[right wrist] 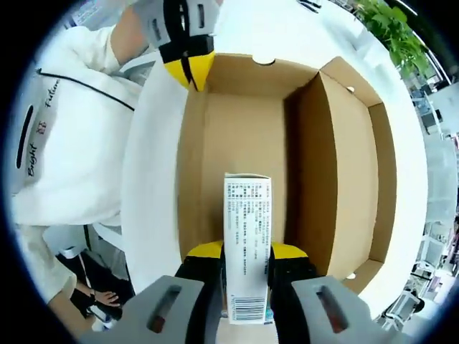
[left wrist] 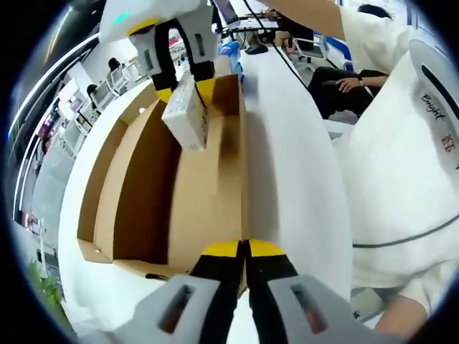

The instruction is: Operate the shoe box by opening the lid, removing the specified soft item, and placing it in the target area until the item is outside and the box remains undamaged.

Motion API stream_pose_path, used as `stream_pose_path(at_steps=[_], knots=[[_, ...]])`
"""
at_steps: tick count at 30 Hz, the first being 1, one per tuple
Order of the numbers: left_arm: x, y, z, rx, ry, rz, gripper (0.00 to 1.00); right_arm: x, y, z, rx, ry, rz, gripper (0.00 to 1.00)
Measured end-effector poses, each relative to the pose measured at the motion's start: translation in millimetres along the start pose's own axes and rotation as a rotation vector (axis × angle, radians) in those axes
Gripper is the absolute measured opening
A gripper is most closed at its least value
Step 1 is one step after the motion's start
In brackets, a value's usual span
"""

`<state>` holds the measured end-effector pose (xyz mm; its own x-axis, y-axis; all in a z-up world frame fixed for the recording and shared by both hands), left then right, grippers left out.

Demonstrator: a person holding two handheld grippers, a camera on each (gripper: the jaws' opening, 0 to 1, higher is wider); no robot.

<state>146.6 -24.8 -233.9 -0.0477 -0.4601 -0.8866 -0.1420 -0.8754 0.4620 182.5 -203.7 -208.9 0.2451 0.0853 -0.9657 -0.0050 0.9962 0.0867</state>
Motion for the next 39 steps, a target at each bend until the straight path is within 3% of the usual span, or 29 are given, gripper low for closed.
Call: stream_pose_path(at_steps=[12, 18, 22, 33, 39], knots=[[-1, -0.6, 0.3, -0.002, -0.002, 0.005, 0.01, -34, -1.9, -26, -0.031, 0.012, 0.031, 0.21], [-2, -0.8, 1.6, 0.005, 0.011, 0.009, 0.01, -48, -16.2, -40, -0.031, 0.005, -0.020, 0.21], [-2, -0.3, 1.6, 0.014, 0.013, 0.005, 0.01, -58, -19.3, -48, -0.022, -0.001, 0.025, 0.21], [-2, 0.1, 1.3, 0.017, 0.016, 0.011, 0.02, -77, -68.5, -66, 0.061, -0.026, -0.042, 0.21], [-1, 0.6, 1.3, 0.016, 0.017, 0.015, 0.02, -82, -78.6, -77, 0.062, -0.048, -0.061, 0.21]])
Point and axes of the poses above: the point that each gripper's makers call its tool centre point, and the gripper's own axes: x roughly forward along the fingers, z roughly to its right, y roughly out of its top, the point moved 5 cm from there along -x, roughly backward along the fingers, and after that the axes turned 9 degrees about -y, right-handed, at the moved point
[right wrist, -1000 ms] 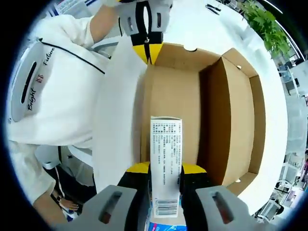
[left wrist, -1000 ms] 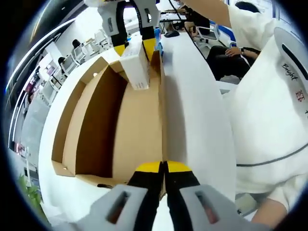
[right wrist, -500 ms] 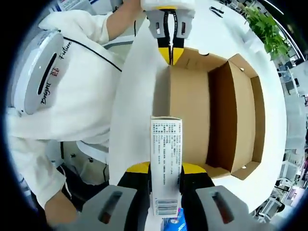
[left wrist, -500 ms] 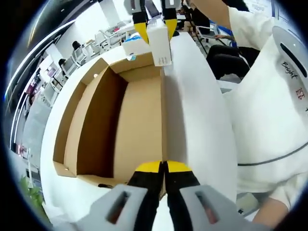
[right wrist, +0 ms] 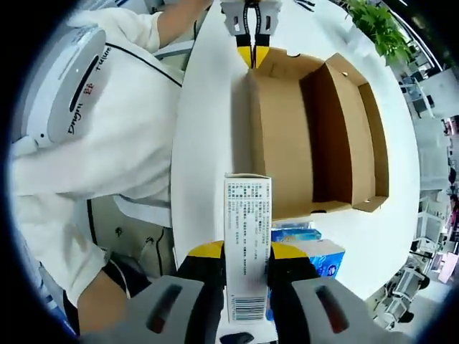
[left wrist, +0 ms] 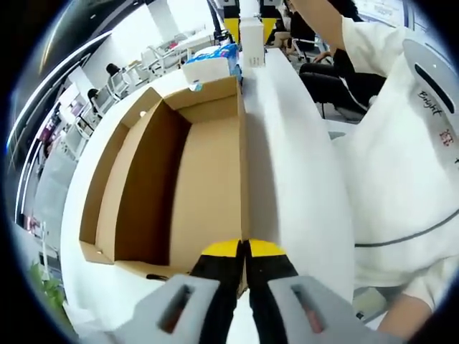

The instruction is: Operate the shoe box by opening the lid, removing the specified soft item, and placing it in the target area until the item is outside and the box remains undamaged.

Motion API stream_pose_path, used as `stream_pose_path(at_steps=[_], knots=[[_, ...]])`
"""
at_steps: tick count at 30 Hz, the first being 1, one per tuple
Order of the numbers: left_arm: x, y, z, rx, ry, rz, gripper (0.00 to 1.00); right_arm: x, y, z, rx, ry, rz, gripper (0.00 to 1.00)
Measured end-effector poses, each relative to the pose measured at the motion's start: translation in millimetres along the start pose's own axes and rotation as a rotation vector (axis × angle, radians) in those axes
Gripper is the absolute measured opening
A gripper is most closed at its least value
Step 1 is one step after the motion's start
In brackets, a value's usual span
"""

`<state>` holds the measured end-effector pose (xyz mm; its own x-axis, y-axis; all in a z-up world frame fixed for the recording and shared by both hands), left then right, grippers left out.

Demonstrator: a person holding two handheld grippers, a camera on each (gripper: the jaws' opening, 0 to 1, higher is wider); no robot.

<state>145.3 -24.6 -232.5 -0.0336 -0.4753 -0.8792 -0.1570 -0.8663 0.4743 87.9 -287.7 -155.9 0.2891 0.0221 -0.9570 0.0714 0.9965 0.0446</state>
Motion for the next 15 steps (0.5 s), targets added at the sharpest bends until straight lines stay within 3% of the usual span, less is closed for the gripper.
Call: stream_pose_path(at_steps=[7, 11, 15], knots=[[0, 0.1, 0.9, 0.012, 0.010, 0.007, 0.02, 5, -22.0, -10, 0.032, -0.035, -0.026, 0.21], [0, 0.1, 1.4, 0.013, 0.019, 0.009, 0.02, 9, -38.4, -26, 0.031, 0.014, -0.022, 0.21], [1, 0.2, 2.0, 0.018, 0.026, -0.001, 0.02, 12, -51.7, -26, 0.054, -0.001, -0.006, 0.21]])
Point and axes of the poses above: the point that each gripper's makers call its tool centre point, and the gripper's own axes: x roughly forward along the fingers, z roughly to its right, y roughly out of its top, the point moved 5 cm from there along -x, roughly backward along the fingers, and after that the axes turned 9 degrees about -y, right-handed, at the moved point
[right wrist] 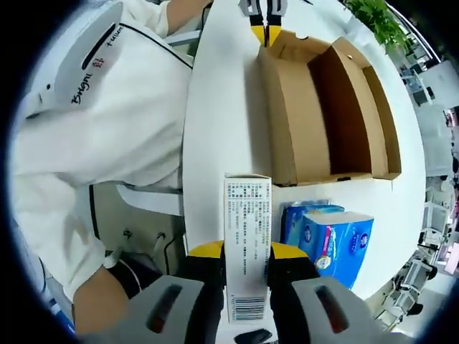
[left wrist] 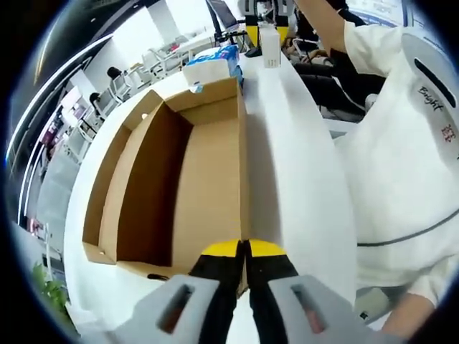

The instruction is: Operate the shoe box by opening the lid, removing the specified soft item, and placing it in the target area until the item is outside and the box remains undamaged.

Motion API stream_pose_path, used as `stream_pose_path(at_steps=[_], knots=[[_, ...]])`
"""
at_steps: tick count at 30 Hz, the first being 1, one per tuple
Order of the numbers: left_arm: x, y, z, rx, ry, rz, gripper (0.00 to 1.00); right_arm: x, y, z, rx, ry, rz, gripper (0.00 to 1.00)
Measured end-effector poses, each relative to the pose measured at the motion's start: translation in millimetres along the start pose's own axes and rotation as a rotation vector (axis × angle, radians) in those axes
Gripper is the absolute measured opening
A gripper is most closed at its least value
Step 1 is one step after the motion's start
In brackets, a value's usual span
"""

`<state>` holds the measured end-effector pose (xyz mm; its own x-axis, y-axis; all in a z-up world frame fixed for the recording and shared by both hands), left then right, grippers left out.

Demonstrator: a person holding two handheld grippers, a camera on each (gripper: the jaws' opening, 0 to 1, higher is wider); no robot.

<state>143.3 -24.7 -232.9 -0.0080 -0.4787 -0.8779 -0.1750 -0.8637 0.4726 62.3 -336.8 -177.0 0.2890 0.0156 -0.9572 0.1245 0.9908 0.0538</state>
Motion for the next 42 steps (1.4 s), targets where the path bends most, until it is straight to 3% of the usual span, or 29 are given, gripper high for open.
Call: stream_pose_path(at_steps=[5, 7, 13, 23, 39, 42], knots=[[0, -2.0, 0.5, 0.025, 0.007, 0.023, 0.02, 14, -11.6, 0, -0.003, -0.035, 0.034, 0.21], [0, -1.9, 0.2, 0.020, 0.005, 0.027, 0.02, 16, -19.8, -6, 0.041, -0.005, 0.054, 0.21], [1, -1.7, 0.6, 0.017, 0.011, 0.019, 0.02, 19, -35.1, -15, 0.030, 0.000, 0.029, 0.21], [1, -2.4, -0.3, 0.011, 0.003, 0.032, 0.02, 41, -39.2, -13, 0.064, 0.034, 0.048, 0.21], [3, -3.2, -0.2, 0.010, 0.008, 0.031, 0.02, 66, -36.2, -8, 0.043, 0.018, 0.033, 0.21], [5, -5.3, -0.6, 0.010, 0.005, 0.034, 0.02, 75, -36.5, -3, 0.036, -0.020, 0.037, 0.21]])
Point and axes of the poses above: the point that each gripper's makers call its tool centre point, and the gripper's own axes: x roughly forward along the fingers, z roughly to its right, y roughly out of its top, the point moved 5 cm from there along -x, roughly backward along the fingers, and after that the axes turned 9 degrees about -y, right-handed, at the moved point
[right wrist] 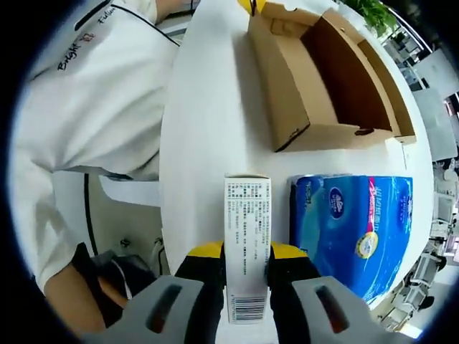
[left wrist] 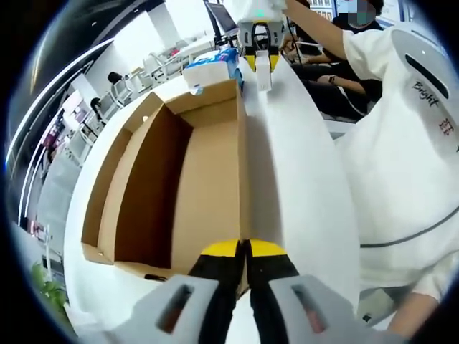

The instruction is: Operate the shoe box by opening the lid, removing the specified soft item, and placing it in the target area until the item is outside and the box remains undamaged.

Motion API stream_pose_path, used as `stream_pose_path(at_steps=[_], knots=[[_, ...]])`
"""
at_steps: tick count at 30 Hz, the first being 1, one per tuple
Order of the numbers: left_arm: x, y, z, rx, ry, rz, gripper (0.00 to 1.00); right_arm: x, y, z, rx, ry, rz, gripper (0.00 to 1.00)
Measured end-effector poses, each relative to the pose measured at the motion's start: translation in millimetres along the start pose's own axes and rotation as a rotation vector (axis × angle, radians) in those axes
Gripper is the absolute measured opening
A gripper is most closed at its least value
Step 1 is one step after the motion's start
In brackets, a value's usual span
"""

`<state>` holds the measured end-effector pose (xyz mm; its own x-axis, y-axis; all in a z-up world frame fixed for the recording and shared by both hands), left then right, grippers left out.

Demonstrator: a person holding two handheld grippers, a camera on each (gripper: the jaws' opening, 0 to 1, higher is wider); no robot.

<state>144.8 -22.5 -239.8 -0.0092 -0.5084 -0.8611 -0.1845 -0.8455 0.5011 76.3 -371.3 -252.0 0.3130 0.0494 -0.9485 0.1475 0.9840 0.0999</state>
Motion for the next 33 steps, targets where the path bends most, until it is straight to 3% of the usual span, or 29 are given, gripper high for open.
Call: stream_pose_path(at_steps=[14, 21, 33], knots=[[0, 0.7, 0.5, -0.001, 0.003, 0.001, 0.02, 17, -4.6, -2, -0.005, -0.001, -0.006, 0.21], [0, 0.9, 0.8, 0.000, 0.004, 0.003, 0.02, 19, -3.3, -3, -0.004, -0.010, 0.030, 0.21], [0, 0.4, 0.9, 0.003, 0.007, 0.003, 0.03, 18, -3.1, -1, -0.016, -0.041, 0.029, 0.22]])
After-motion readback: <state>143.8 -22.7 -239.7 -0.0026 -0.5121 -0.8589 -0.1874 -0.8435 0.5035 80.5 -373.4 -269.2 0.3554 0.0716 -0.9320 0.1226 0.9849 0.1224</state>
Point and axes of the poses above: the point that each gripper's makers call its tool centre point, and the gripper's own axes: x roughly forward along the fingers, z roughly to its right, y roughly out of its top, the point moved 5 cm from there along -x, roughly backward along the fingers, and after that the axes turned 9 degrees about -y, right-handed, at the moved point
